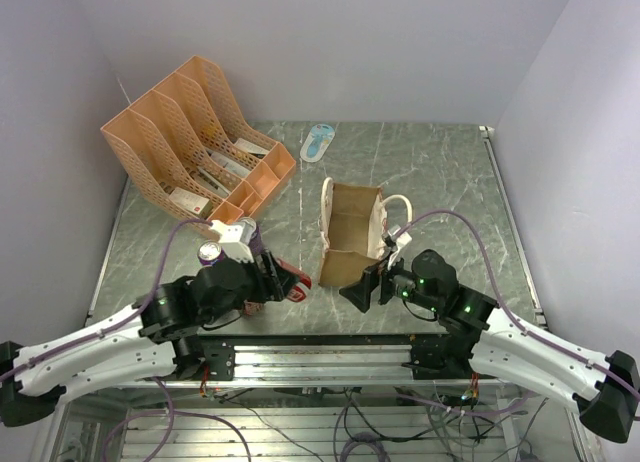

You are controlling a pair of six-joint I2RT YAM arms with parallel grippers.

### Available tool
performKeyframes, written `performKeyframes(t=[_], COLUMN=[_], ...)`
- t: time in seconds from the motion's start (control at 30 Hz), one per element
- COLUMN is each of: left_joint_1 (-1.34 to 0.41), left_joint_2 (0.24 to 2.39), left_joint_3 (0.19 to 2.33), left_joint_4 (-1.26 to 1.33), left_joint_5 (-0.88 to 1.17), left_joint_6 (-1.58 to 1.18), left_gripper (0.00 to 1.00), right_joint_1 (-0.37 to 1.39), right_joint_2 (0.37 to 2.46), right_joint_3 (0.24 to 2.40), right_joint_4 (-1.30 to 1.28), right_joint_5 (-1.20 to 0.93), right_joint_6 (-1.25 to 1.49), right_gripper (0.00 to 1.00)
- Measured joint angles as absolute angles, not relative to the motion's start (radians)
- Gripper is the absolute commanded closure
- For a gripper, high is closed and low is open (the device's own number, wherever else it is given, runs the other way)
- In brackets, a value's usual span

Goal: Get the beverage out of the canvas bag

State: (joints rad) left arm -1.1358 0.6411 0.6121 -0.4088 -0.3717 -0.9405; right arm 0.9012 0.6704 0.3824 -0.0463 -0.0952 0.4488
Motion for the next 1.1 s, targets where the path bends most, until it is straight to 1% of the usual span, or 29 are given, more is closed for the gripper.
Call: performKeyframes(t=[0.27,0.4,0.5,0.67,0.97,1.1], left_joint_1=[-1.136,-1.136,-1.136,-1.136,-1.136,-1.136], left_joint_2=[0.475,0.476,0.536,0.724,1.038,1.111], left_joint_3=[0.683,0.683,0.686,0.739,0.779,0.777], left_joint_4=[-0.644,-0.686,-0.694,-0.681,-0.492,-0.434], left_joint_5=[-0.529,-0.563,-0.579,-0.605,-0.673,-0.748], left_joint_6=[-0.930,-0.908,-0.876,-0.796,-0.655,-0.634], left_gripper=[0.93,0.93,0.93,0.93,0.93,0.93], right_joint_1=[0.899,0.899,0.899,0.899,0.899,0.899], right_joint_2=[0.642,0.629,0.606,0.590,0.605,0.610], right_joint_3=[0.382,0.381,0.374,0.371,0.364,0.362], right_joint_4=[-0.089,-0.089,-0.085,-0.079,-0.072,-0.069], right_joint_5=[-0.030,-0.051,-0.072,-0.094,-0.109,-0.113], right_joint_6=[0.455,0.453,0.450,0.443,0.443,0.443], right_gripper=[0.00,0.00,0.00,0.00,0.00,0.00])
